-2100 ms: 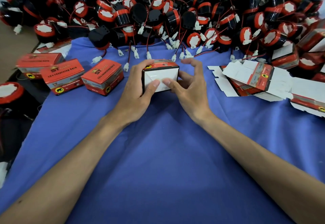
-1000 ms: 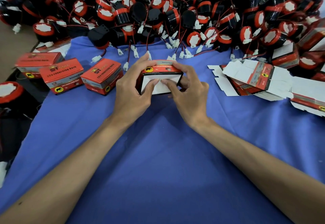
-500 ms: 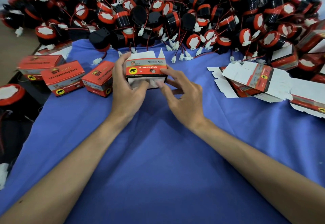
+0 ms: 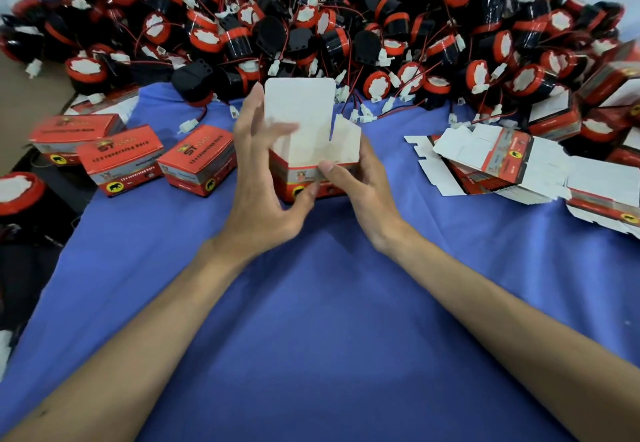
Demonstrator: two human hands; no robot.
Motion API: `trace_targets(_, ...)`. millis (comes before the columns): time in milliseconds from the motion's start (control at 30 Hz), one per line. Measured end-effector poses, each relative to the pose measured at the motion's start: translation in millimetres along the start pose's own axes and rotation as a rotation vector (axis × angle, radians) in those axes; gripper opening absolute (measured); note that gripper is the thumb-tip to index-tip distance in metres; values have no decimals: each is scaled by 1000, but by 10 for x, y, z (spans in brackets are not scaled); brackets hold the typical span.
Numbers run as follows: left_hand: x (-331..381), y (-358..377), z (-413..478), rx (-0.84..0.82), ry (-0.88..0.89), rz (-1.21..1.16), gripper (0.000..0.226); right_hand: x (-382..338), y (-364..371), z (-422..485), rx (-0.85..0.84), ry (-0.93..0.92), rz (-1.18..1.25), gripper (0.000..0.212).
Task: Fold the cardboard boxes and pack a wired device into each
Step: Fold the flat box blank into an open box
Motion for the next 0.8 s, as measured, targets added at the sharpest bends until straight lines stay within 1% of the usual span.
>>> trace_targets(33, -16, 8, 6, -4, -55, -76, 73, -4, 3, -1, -20, 6, 22, 59)
trace_targets(67, -47, -1, 13, 3, -137, -156, 84, -19, 7, -4, -32, -10, 8, 58)
trace_targets(100, -83, -14, 16, 18, -214, -211, 89, -37, 10, -6, -38, -42, -28, 58)
trace_targets(233, -248, -22, -14, 93, -474, -272, 84, -108, 15, -52, -9, -204, -142, 52)
trace_targets(300, -312, 16, -35, 74, -579, -265, 86, -152, 8, -63, 22, -248, -129, 48)
trace_targets(367, -386, 41, -52, 43, -645, -293, 86, -187, 5, -58, 24, -280, -117, 49)
trace_targets(400, -420, 57, -59, 25, -681, -328, 78, -187, 16, -57, 2, -286, -128, 50)
trace_targets(433, -440, 79, -71, 4, -709, -348, 66, -176, 28, -61, -24, -282, -144, 53)
trace_targets(500, -438, 86, -96, -18, -685, -298, 41, -137, 38, -74, -61, -246, -169, 57)
trace_targets(533, -420, 71, -93, -10, -638, -251, 33, -124, 39, -82, -72, -227, -181, 60)
trace_targets(567, -389, 52, -76, 6, -583, -216, 31, -125, 47, -86, -83, -216, -195, 62)
trace_targets(633, -342, 30, -38, 19, -488, -183, 32, -132, 63, -84, -89, -201, -228, 65)
trace_targets(700, -309, 31, -25, 14, -417, -167, 34, -147, 75, -77, -57, -186, -261, 64)
trace_targets(800, -294, 35, -61, 6, -386, -133, 39, -132, 64, -81, 10, -143, -344, 61)
Point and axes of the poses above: each hand's wrist, its own z-axis towards the middle knuckle, its own y-axis out of the palm, x = y × z, the point moved 6 cm from there along z, towards the middle knuckle, and after that the axes turned 5 degrees about x, right-handed, at the moved point
